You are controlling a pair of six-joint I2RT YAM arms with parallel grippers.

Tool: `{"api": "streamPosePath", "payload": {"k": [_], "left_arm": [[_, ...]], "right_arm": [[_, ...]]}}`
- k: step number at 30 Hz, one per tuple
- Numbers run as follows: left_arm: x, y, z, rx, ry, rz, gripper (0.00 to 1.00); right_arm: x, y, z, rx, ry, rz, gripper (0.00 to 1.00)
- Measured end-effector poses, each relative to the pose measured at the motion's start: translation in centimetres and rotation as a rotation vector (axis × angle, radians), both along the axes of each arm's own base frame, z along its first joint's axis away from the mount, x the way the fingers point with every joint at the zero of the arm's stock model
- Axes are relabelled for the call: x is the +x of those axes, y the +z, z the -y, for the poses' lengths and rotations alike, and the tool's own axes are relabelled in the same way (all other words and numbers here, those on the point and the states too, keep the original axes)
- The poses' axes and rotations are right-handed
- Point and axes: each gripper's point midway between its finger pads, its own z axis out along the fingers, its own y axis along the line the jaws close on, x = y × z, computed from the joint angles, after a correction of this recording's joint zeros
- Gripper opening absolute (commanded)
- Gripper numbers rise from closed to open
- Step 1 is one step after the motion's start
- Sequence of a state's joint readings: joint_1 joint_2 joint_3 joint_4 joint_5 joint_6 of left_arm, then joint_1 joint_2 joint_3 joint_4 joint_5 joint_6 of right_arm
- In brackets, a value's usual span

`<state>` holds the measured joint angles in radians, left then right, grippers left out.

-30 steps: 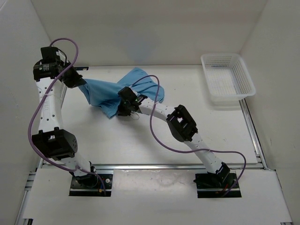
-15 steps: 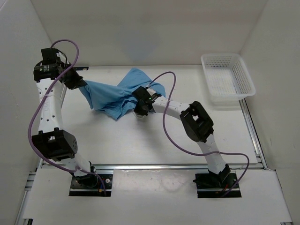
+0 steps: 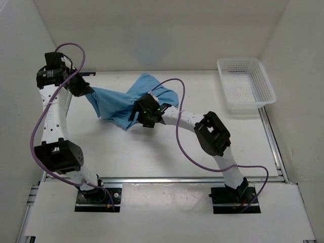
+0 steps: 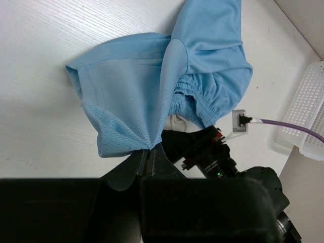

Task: Fold and stack the shorts
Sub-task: Flatten the shorts out

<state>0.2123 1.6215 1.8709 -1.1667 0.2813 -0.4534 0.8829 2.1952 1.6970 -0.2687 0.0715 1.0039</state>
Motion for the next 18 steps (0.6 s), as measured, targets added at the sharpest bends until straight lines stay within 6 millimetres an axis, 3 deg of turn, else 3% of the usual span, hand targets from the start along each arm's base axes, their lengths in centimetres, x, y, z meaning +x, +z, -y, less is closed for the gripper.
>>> {"api": "streamPosePath", "payload": {"k": [2,4,5,8,13,15,17,18], "left_arm": [[0.0,0.0,0.0,0.0,0.0,0.0,0.11],[0.0,0.0,0.0,0.0,0.0,0.0,0.11],[0.0,0.0,0.0,0.0,0.0,0.001,0.11],[0.0,0.0,0.0,0.0,0.0,0.001,0.11],[-0.1,0.1,0.0,0.001,0.0,0.002,0.11],[-0.1,0.1,0.0,0.001,0.0,0.002,0.11],[-0.1,0.1,0.0,0.001,0.0,0.002,0.11],[-0.1,0.1,0.0,0.001,0.0,0.003,0.11]], "right_arm": [[0.3,0.7,-2.7,0.059,0.024,0.007,0.87],[0.6,0.9,-4.7,0.095,0.035,0.002,0.71],[0.9,0.9,-5.6,0.108,0.036,0.0,0.69],[2.1,0.0,-7.0,0.115,0.018,-0.007,0.72],[2.7,-1.5,-6.8,0.06,-0.03,-0.031,0.79],[2.7,-1.3,-6.7,0.035,-0.04,-0.029,0.62],[3.1,-1.5,-6.6,0.011,-0.046,-0.019,0.29],[3.2,-1.8,-6.4,-0.006,-0.048,-0.017,0.05]]}}
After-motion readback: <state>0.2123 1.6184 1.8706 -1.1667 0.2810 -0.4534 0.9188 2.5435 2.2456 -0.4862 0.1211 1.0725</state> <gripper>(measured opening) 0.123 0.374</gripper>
